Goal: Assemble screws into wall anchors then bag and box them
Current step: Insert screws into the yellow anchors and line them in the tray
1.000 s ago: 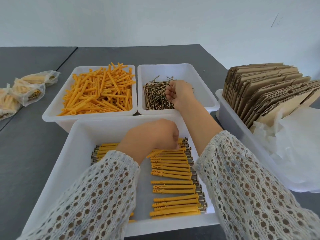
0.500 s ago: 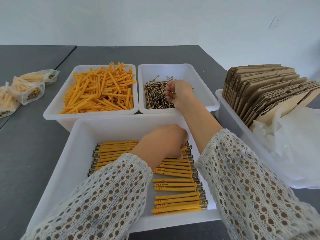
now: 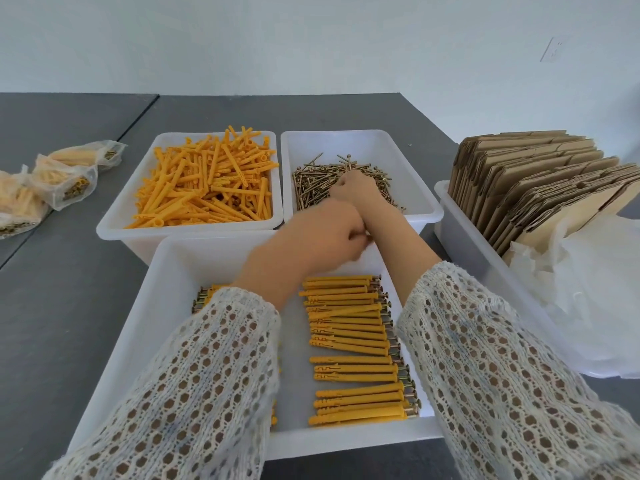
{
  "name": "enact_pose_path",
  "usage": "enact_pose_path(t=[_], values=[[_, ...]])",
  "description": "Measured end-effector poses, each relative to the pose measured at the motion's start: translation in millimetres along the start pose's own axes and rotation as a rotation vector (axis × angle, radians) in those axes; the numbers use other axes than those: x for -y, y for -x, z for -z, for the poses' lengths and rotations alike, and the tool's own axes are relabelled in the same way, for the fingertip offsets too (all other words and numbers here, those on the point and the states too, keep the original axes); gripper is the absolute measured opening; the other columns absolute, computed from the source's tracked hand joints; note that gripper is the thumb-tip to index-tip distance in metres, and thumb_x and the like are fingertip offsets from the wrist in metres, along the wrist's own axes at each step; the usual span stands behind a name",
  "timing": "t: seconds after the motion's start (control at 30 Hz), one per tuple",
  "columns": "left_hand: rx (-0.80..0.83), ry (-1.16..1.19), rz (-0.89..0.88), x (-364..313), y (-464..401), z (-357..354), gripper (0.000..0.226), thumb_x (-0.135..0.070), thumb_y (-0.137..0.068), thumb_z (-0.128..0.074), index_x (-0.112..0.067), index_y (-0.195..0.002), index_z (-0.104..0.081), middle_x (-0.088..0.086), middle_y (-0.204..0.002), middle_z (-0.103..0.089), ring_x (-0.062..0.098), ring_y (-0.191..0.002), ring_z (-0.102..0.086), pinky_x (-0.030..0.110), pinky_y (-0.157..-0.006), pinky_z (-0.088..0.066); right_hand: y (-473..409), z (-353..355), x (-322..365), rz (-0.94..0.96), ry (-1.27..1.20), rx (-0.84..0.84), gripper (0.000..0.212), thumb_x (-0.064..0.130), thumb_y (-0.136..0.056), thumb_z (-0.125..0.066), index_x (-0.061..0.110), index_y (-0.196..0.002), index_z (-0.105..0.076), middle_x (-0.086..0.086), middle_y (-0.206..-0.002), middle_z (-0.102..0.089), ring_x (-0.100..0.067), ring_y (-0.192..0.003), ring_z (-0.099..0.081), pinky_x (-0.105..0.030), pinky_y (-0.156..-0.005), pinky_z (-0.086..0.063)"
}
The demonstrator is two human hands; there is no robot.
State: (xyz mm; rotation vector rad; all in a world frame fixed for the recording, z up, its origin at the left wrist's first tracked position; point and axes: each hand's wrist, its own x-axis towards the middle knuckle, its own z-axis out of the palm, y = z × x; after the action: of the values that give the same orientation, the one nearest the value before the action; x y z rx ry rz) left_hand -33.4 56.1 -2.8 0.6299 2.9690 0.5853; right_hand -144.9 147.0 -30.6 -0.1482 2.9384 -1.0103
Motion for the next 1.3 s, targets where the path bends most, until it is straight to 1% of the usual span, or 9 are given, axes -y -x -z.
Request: enact_pose_path(t=[0.13, 0.2, 0.3, 0.4, 0.57, 0.8, 0.97, 1.13, 1.3], values=[[-0.368, -0.079, 0.066, 26, 7, 15, 0.026, -0.027, -0.098, -0.046, -0.018, -0.083, -0.066, -0.002, -0.076, -0.061, 0.019, -0.072, -0.055, 0.029, -0.054, -0.037, 1, -2, 0, -0.022, 0.275, 0.159, 0.012, 0.019, -0.09, -0.05, 0.008, -0.089, -0.055, -0.005, -0.087, -0.058, -0.024, -0.082, -0.053, -0.031, -0.065, -0.04], [-0.489, -0.062, 0.169, 40, 9, 18, 0.018, -0.026, -0.099, -0.046, -0.023, -0.095, -0.064, -0.004, -0.087, -0.063, 0.018, -0.083, -0.056, 0.031, -0.06, -0.044, 5, -3, -1, -0.048, 0.276, 0.161, 0.027, 0.025, -0.092, -0.049, 0.012, -0.115, -0.055, -0.007, -0.112, -0.059, -0.027, -0.101, -0.055, -0.036, -0.078, -0.045], [-0.52, -0.089, 0.402, 64, 12, 18, 0.021, -0.026, -0.099, -0.048, -0.022, -0.114, -0.061, 0.001, -0.109, -0.06, 0.024, -0.101, -0.056, 0.036, -0.068, -0.044, 5, -1, -2, -0.125, 0.322, 0.195, 0.05, 0.032, -0.095, -0.045, 0.008, -0.139, -0.046, -0.014, -0.143, -0.044, -0.035, -0.124, -0.047, -0.046, -0.103, -0.042], [-0.511, -0.161, 0.625, 78, 17, 20, 0.028, -0.03, -0.098, -0.049, -0.022, -0.122, -0.06, 0.011, -0.122, -0.054, 0.035, -0.115, -0.05, 0.044, -0.076, -0.045, 7, 0, 1, -0.207, 0.335, 0.22, 0.059, 0.036, -0.095, -0.042, 0.009, -0.147, -0.035, -0.016, -0.155, -0.026, -0.036, -0.135, -0.037, -0.05, -0.109, -0.035], [-0.345, -0.208, 0.816, 92, 20, 17, 0.039, -0.039, -0.098, -0.046, -0.021, -0.131, -0.056, 0.018, -0.142, -0.043, 0.042, -0.134, -0.033, 0.054, -0.105, -0.034, 10, 1, 2, -0.224, 0.343, 0.223, 0.046, 0.033, -0.094, -0.043, 0.008, -0.132, -0.052, -0.01, -0.127, -0.056, -0.03, -0.113, -0.054, -0.046, -0.104, -0.042], [-0.208, -0.143, 0.783, 102, 13, 13, 0.035, -0.037, -0.099, -0.034, -0.032, -0.122, -0.061, 0.01, -0.133, -0.056, 0.038, -0.133, -0.036, 0.058, -0.109, -0.021, 12, 0, 2, -0.17, 0.3, 0.212, 0.026, 0.026, -0.092, -0.042, 0.009, -0.104, -0.057, -0.007, -0.101, -0.058, -0.027, -0.099, -0.057, -0.044, -0.1, -0.044], [-0.211, -0.162, 0.723, 106, 11, 14, 0.031, -0.031, -0.097, -0.036, -0.037, -0.107, -0.064, 0.004, -0.119, -0.061, 0.034, -0.118, -0.046, 0.058, -0.106, -0.023, 12, -2, -1, -0.045, 0.203, 0.043, 0.024, 0.015, -0.091, -0.043, 0.014, -0.067, -0.04, -0.001, -0.067, -0.044, -0.017, -0.06, -0.041, -0.03, -0.059, -0.038], [-0.177, -0.141, 0.667, 110, 7, 13, 0.035, -0.033, -0.096, -0.031, -0.044, -0.115, -0.059, 0.0, -0.12, -0.061, 0.032, -0.123, -0.045, 0.062, -0.108, -0.013, 13, -4, -1, 0.101, 0.102, -0.065, 0.026, 0.008, -0.09, -0.043, 0.013, -0.067, -0.032, 0.001, -0.063, -0.036, -0.015, -0.054, -0.031, -0.027, -0.049, -0.026], [-0.208, -0.073, 0.633, 110, 7, 13, 0.034, -0.03, -0.096, -0.036, -0.038, -0.12, -0.059, 0.0, -0.122, -0.063, 0.032, -0.118, -0.052, 0.062, -0.11, -0.015, 11, -5, 2, 0.16, 0.106, -0.133, 0.015, 0.002, -0.089, -0.042, 0.0, -0.094, -0.056, -0.008, -0.084, -0.057, -0.019, -0.071, -0.049, -0.028, -0.06, -0.043]])
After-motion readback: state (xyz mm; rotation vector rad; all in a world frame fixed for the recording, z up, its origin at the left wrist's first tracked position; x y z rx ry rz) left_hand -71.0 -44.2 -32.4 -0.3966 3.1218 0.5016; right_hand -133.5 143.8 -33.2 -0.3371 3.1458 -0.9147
